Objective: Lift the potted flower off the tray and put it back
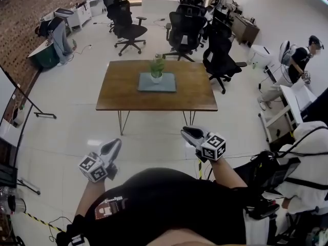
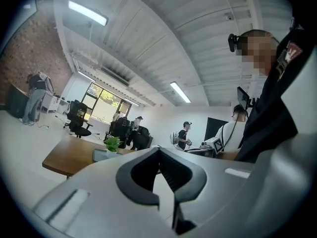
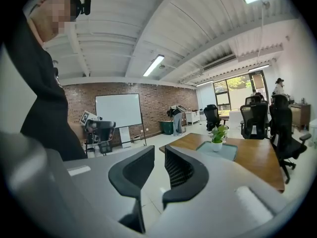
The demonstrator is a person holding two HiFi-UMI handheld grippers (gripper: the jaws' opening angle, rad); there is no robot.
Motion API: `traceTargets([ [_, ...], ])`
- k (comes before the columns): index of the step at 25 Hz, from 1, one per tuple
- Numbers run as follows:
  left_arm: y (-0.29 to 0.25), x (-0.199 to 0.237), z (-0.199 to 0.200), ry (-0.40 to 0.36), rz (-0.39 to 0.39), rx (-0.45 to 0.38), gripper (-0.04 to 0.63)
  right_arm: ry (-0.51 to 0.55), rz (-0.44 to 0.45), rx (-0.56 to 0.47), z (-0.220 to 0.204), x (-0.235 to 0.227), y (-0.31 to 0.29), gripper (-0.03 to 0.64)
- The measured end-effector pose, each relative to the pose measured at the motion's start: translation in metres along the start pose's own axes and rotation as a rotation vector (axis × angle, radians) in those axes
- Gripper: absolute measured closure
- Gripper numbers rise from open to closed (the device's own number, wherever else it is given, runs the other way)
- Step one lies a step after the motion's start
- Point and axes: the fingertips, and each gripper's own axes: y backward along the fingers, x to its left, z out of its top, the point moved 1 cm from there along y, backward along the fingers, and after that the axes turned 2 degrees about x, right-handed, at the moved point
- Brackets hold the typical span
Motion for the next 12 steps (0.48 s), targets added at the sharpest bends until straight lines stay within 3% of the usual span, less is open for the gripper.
traceTargets([
  [7, -0.067, 0.080, 0.010, 0.047, -0.061, -0.013, 0.595, -0.009, -0.046, 0.033, 0.013, -0.058, -0.057, 0.529],
  [12, -0.114, 0.162, 0.042, 0.017, -0.152, 0.003, 0.595, -0.015, -0.129, 0.025, 0.048, -0.098, -0.119, 0.522],
])
